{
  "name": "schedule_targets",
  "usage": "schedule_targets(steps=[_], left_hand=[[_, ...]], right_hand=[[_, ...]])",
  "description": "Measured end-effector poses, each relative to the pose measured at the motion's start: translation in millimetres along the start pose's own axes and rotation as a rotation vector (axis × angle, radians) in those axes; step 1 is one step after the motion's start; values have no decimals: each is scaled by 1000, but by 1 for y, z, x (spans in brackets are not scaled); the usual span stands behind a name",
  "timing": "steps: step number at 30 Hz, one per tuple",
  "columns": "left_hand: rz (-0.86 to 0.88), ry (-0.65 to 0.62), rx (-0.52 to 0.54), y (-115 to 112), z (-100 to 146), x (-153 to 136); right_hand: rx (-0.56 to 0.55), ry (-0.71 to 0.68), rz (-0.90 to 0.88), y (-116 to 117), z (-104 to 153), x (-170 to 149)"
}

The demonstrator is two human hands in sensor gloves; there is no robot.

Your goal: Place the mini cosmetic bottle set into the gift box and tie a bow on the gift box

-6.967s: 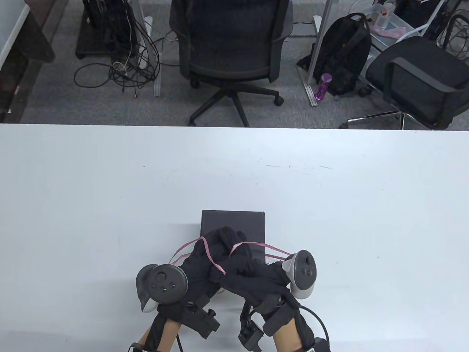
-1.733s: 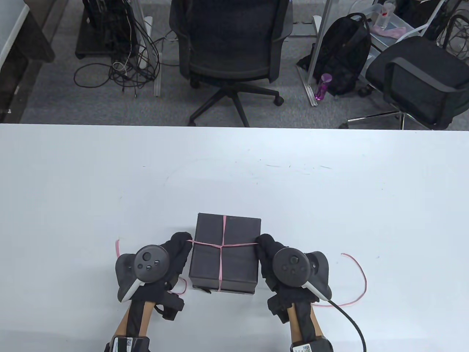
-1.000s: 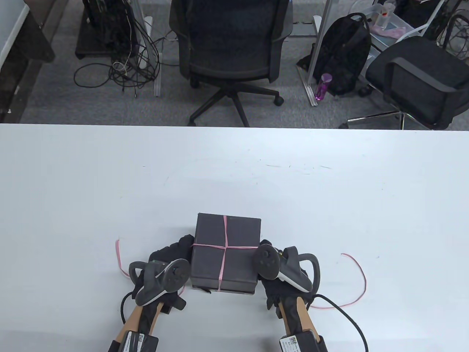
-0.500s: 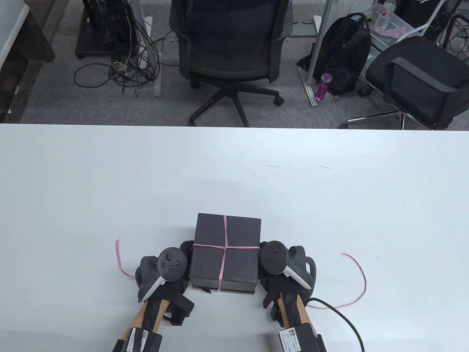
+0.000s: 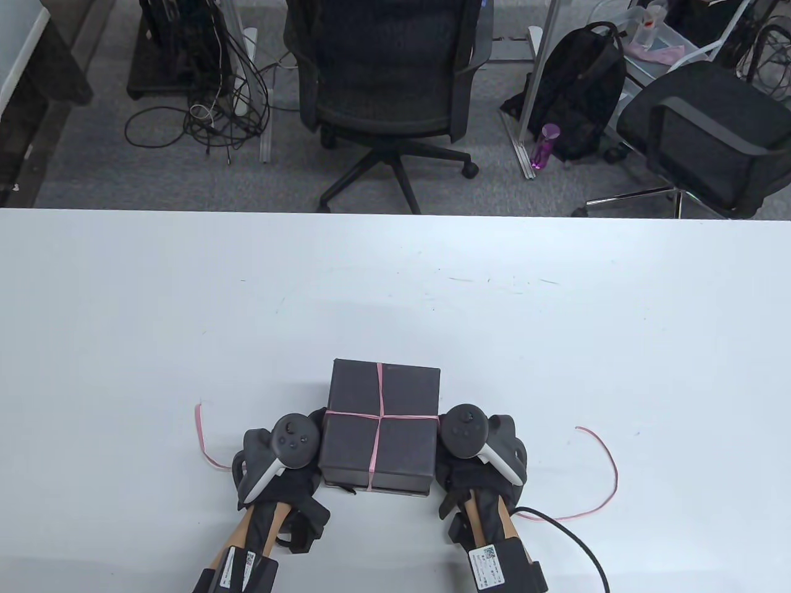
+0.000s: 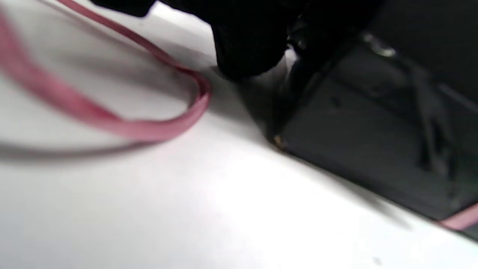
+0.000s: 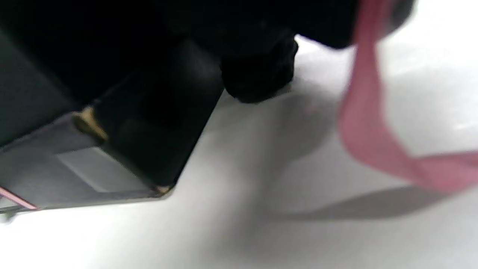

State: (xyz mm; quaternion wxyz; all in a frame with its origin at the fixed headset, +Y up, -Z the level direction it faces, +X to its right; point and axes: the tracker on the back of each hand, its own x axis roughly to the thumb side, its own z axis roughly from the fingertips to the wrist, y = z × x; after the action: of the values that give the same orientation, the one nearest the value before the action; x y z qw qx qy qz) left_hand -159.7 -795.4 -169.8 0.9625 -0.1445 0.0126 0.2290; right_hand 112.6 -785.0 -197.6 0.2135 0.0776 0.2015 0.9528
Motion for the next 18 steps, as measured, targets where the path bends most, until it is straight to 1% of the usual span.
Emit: schedule_targets(steps=[3,9,12,16,18], left_hand=[[-10,8,-18,1,0,1],[15,-4,-14,1,2,-1],[93,10,-5,0,3,-5],[206,43,-74,0,2,-10],[238,52,-83,-1,1,-11]], right_hand=[[8,3,-36,1,-1,-3],[-4,0,-81,3,-1,-6],[-8,9,-97,3,0,-7],[-6,35,-153,2,0,-9],[-7,46,-202,2,0,-11]])
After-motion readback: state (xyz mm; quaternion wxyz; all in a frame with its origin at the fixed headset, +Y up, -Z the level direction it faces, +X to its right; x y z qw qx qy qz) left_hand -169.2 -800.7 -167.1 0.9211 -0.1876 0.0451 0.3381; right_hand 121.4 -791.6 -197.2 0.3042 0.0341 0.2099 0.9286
